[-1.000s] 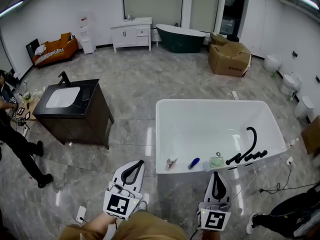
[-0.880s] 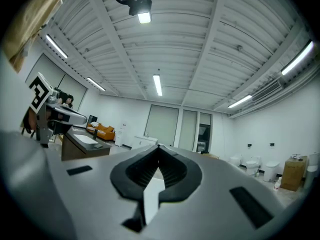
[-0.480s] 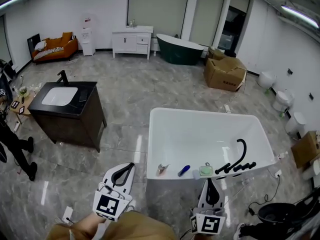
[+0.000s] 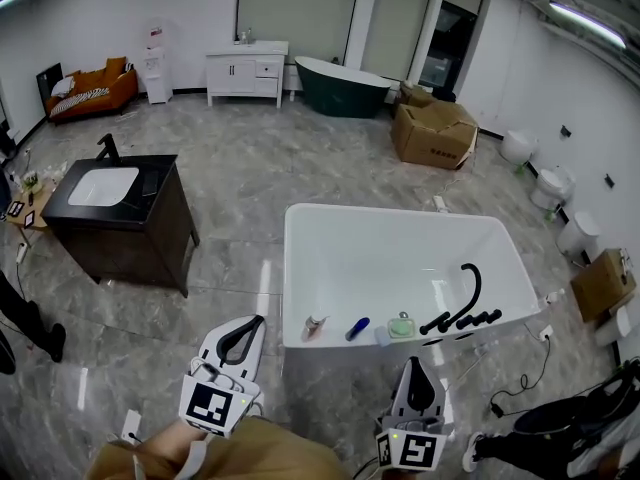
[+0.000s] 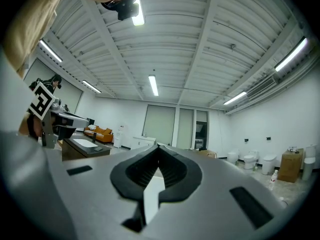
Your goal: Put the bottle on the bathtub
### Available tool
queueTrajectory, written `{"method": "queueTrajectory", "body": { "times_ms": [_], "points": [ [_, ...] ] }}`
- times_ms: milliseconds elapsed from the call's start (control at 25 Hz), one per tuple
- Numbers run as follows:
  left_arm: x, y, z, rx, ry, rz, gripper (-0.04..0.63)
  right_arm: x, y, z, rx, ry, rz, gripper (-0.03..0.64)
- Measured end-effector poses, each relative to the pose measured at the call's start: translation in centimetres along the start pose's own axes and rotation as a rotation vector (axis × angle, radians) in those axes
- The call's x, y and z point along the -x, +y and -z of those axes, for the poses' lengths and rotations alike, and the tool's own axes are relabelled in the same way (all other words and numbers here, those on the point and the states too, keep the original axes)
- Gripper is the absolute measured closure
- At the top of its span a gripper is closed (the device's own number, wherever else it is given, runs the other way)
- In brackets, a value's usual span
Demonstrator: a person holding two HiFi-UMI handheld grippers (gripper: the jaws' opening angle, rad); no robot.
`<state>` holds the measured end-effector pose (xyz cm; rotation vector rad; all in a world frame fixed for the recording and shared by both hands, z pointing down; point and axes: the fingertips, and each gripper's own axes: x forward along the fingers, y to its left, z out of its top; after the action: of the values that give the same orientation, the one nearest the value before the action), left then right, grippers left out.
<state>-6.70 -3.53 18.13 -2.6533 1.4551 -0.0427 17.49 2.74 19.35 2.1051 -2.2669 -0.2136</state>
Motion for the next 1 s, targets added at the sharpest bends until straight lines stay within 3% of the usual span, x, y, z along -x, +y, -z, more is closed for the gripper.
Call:
{"method": "queueTrajectory", "body": {
  "times_ms": [480, 1000],
  "points": [
    [2.7, 2.5, 1.4, 0.016, 0.039, -0.035, 0.589, -1.6, 3.5, -0.3, -0.003, -0.009, -0.042, 0.612],
    [2.6, 4.0, 0.7, 0.018, -0.001, -0.025, 0.589, -3.0, 5.5, -0.9, 0.001, -0.021, -0.049, 0.612]
  ]
}}
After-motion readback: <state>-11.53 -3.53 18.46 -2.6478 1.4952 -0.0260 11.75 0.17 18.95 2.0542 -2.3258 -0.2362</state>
